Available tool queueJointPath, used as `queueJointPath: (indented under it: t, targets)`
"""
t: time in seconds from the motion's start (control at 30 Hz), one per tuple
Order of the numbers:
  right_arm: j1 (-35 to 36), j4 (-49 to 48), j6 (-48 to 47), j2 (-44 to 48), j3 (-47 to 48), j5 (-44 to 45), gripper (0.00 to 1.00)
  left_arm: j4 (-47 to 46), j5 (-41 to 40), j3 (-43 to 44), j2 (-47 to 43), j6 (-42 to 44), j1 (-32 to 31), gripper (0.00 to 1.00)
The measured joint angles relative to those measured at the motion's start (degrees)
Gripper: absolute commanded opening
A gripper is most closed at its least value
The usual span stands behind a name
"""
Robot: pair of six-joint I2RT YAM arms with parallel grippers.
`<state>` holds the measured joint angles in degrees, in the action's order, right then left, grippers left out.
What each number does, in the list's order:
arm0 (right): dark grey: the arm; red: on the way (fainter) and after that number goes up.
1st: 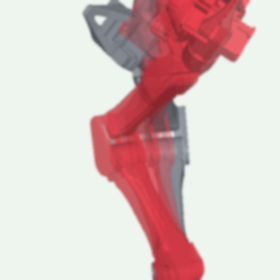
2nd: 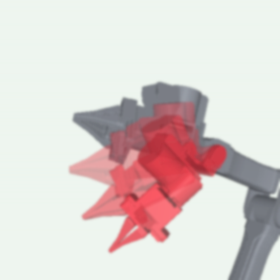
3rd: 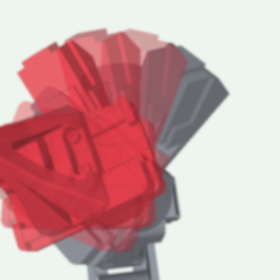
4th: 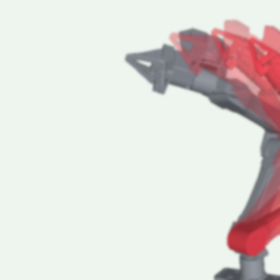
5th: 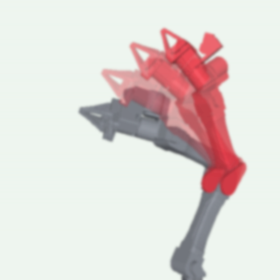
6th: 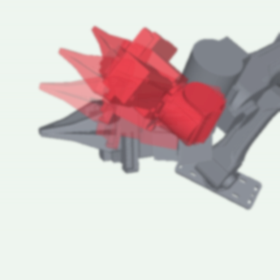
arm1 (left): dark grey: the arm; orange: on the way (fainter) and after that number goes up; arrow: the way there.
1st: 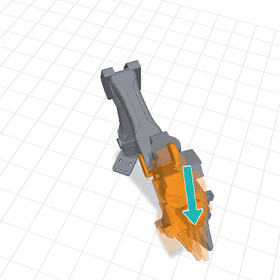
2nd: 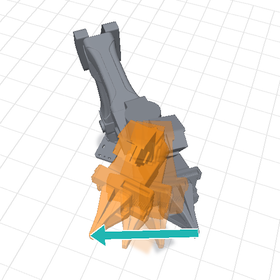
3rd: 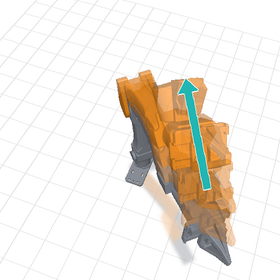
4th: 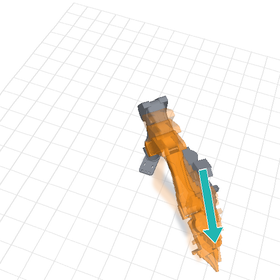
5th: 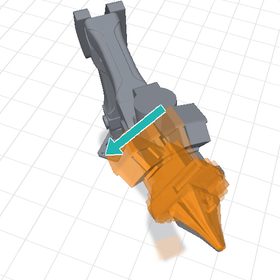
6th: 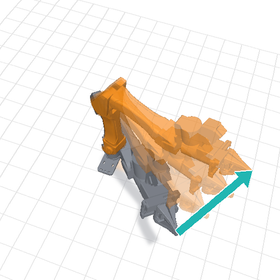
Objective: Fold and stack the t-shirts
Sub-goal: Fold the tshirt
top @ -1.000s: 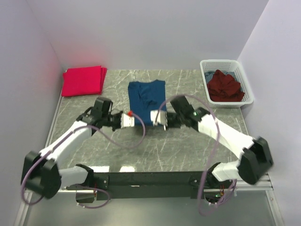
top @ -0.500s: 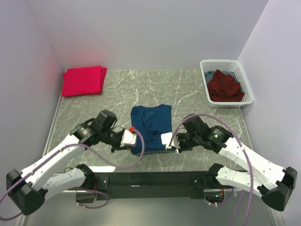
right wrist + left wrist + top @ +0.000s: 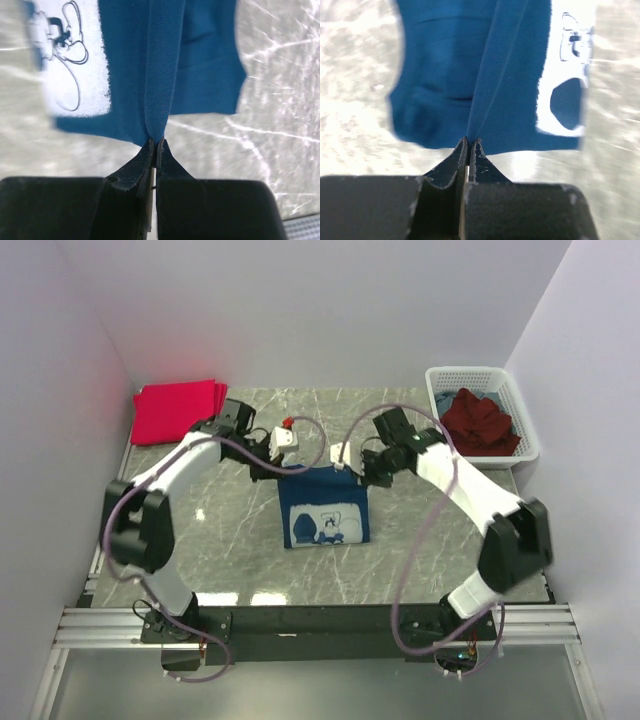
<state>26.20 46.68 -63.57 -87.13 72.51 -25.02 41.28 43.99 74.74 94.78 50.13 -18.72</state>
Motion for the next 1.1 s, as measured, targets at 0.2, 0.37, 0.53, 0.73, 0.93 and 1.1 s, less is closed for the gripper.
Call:
queueJointPath:
  t: [0.2, 0.37, 0.53, 0.73, 0.93, 1.1]
  targets:
    - [-2.67, -4.66, -0.66, -18.21, 9.66, 1.55, 0.00, -7.02, -2.86, 6.69, 14.47, -3.26, 2.38, 0.01]
    - [-3.08, -7.58, 0.33, -26.40, 11.82, 2.49, 0.00, -10.93, -6.69, 7.26, 20.65, -8.00, 2.38, 0.01]
    - [-2.12, -9.27, 3.32, -25.88, 10.23, 2.99, 0.00, -13.27, -9.70, 4.87, 20.24, -12.37, 1.09, 0.01]
    - [2.01, -13.20, 8.66, -20.65, 0.09, 3.45, 0.00, -17.55, -12.92, -7.61, 12.83, -18.27, -2.19, 0.01]
    - [5.77, -14.21, 16.09, -13.66, -9.11, 0.68, 0.13, -17.62, -13.90, -19.02, 3.50, -22.97, -4.87, 0.06]
    - [6.27, -11.56, 21.51, -9.81, -11.91, -5.33, 0.42, -15.04, -12.22, -22.82, -0.55, -23.02, -4.74, 0.43]
